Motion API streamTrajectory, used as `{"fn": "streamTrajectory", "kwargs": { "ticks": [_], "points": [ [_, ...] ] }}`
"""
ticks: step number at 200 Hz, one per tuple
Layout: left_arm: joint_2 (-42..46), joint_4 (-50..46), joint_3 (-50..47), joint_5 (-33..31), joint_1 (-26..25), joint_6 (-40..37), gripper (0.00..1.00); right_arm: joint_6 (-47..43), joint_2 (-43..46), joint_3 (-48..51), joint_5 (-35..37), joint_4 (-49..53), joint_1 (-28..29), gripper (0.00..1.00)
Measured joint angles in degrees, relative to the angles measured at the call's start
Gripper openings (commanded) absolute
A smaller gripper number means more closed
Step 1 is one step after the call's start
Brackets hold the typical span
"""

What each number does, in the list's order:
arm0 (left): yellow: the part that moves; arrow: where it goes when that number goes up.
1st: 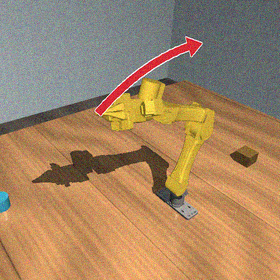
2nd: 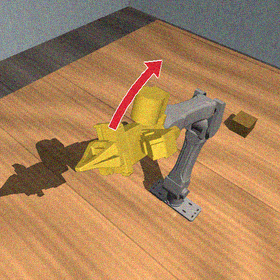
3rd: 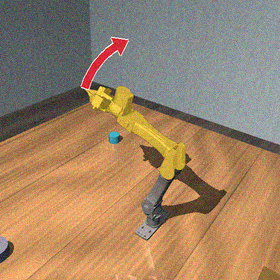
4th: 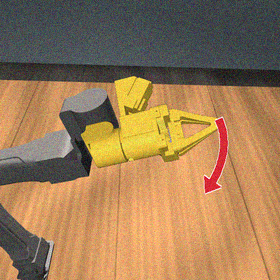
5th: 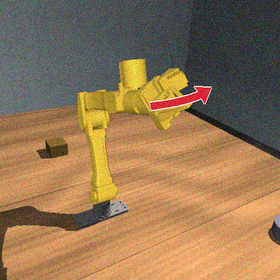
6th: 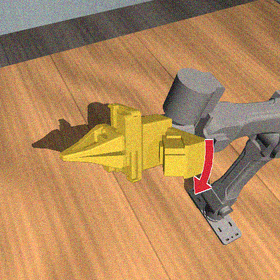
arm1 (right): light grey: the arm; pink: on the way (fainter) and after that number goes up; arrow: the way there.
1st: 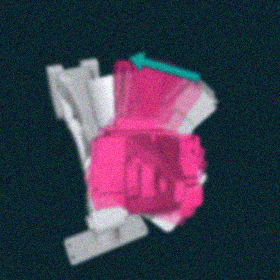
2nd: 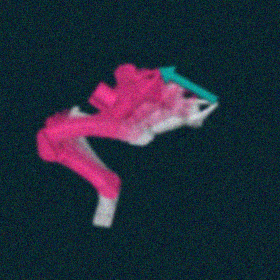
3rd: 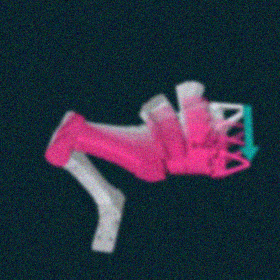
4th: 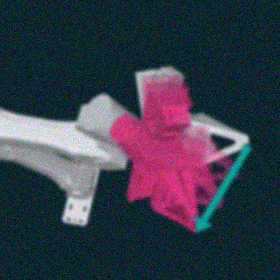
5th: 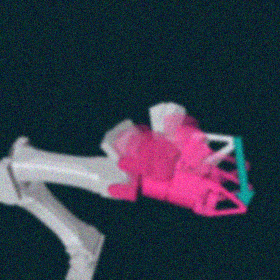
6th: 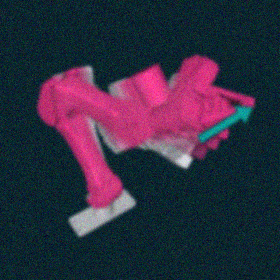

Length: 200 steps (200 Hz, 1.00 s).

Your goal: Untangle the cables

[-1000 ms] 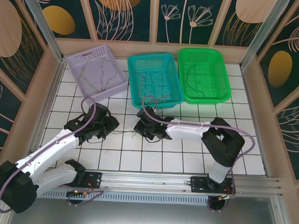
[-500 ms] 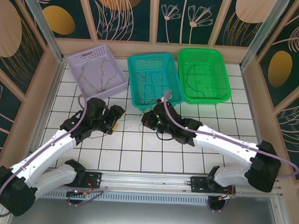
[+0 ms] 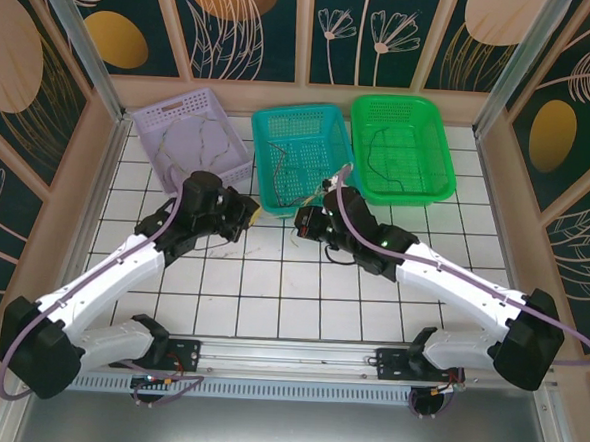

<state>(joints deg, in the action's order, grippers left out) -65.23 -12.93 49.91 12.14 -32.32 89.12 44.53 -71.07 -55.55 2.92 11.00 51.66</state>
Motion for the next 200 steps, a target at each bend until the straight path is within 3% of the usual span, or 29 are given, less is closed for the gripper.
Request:
{"fn": "streamTrajectory", "kwargs": {
  "ticks": [48, 71, 107, 154, 200],
  "points": [
    [-4.79, -2.75, 16.24, -2.99, 7.21, -5.86, 0.0, -17.99, 2.12, 0.83, 3.13, 3.63, -2.08, 0.0],
    [-8.83, -4.52, 28.96, -3.45, 10.51, -9.38, 0.0, -27.61, 4.13, 3.56, 8.5, 4.39, -2.82, 0.0],
    [-13.05, -7.65, 44.02, -3.61, 11.26, -13.94, 0.0, -39.17, 4.44, 5.97, 19.8, 2.47, -4.96, 0.0],
    [-14.36, -12.92, 50.69, -4.66, 14.29, -17.2, 0.0, -51.6, 2.67, 7.06, 32.5, -4.81, -6.45, 0.0],
    [-13.46, -11.3, 46.77, -2.01, 15.08, -15.82, 0.0, -53.88, 1.53, 6.95, 34.32, -6.67, -8.0, 0.0]
  ]
}}
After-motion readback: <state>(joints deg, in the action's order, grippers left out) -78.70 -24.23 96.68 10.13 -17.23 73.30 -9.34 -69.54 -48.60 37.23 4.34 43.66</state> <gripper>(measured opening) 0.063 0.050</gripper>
